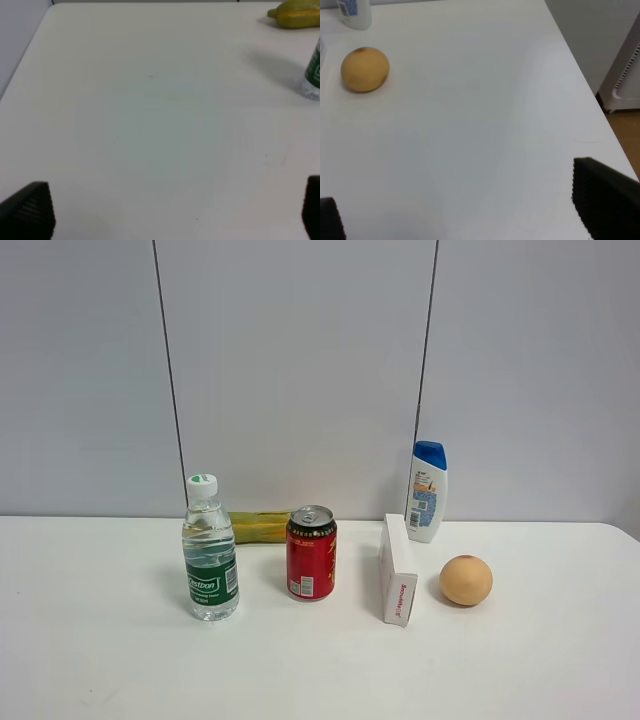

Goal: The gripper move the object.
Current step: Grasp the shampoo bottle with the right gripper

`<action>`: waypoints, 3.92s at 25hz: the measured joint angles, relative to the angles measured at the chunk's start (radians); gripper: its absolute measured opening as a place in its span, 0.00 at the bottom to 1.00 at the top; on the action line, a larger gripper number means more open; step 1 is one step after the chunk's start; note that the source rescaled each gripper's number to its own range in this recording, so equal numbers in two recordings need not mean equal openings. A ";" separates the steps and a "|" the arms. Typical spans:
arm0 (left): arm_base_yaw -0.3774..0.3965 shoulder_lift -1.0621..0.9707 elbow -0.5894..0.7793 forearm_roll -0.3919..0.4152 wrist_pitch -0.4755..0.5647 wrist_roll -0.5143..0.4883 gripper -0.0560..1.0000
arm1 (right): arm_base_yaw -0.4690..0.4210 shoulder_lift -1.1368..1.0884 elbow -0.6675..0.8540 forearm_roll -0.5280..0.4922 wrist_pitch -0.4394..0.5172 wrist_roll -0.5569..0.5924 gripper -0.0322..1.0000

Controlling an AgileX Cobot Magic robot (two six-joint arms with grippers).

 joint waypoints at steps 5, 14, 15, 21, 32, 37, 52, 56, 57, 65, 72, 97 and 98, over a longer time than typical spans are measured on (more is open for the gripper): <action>0.000 0.000 0.000 0.000 0.000 0.000 1.00 | 0.000 0.000 0.000 0.000 0.000 0.000 1.00; 0.000 0.000 0.000 0.000 0.000 0.000 1.00 | 0.000 0.000 0.000 0.000 0.000 0.000 1.00; 0.000 0.000 0.000 0.000 0.000 0.000 1.00 | 0.000 0.000 0.000 0.000 0.000 0.000 1.00; 0.000 0.000 0.000 0.000 0.000 0.000 1.00 | 0.000 0.000 0.000 0.000 0.000 0.000 1.00; 0.000 0.000 0.000 0.000 0.000 0.000 1.00 | 0.000 0.000 0.000 0.000 0.000 0.000 1.00; 0.000 0.000 0.000 0.000 0.000 0.000 1.00 | 0.000 0.000 0.000 0.000 0.000 0.000 1.00; 0.000 0.000 0.000 0.000 0.000 0.000 1.00 | 0.000 0.000 -0.005 0.000 -0.006 0.000 1.00; 0.000 0.000 0.000 0.000 0.000 0.000 1.00 | 0.000 0.006 -0.048 0.008 -0.156 0.000 1.00; 0.000 0.000 0.000 0.000 0.000 0.000 1.00 | 0.000 0.022 -0.064 0.009 -0.190 0.000 1.00; 0.000 0.000 0.000 0.000 0.000 0.000 1.00 | 0.000 0.341 -0.148 0.024 -0.312 -0.017 0.99; 0.000 0.000 0.000 0.000 0.000 0.000 1.00 | 0.000 0.645 -0.160 0.057 -0.559 -0.088 0.98; 0.000 0.000 0.000 0.000 0.000 0.000 1.00 | 0.193 1.502 -0.161 0.064 -1.463 -0.105 0.98; 0.000 0.000 0.000 0.000 0.000 0.000 1.00 | 0.193 1.520 -0.161 0.065 -1.494 -0.105 0.98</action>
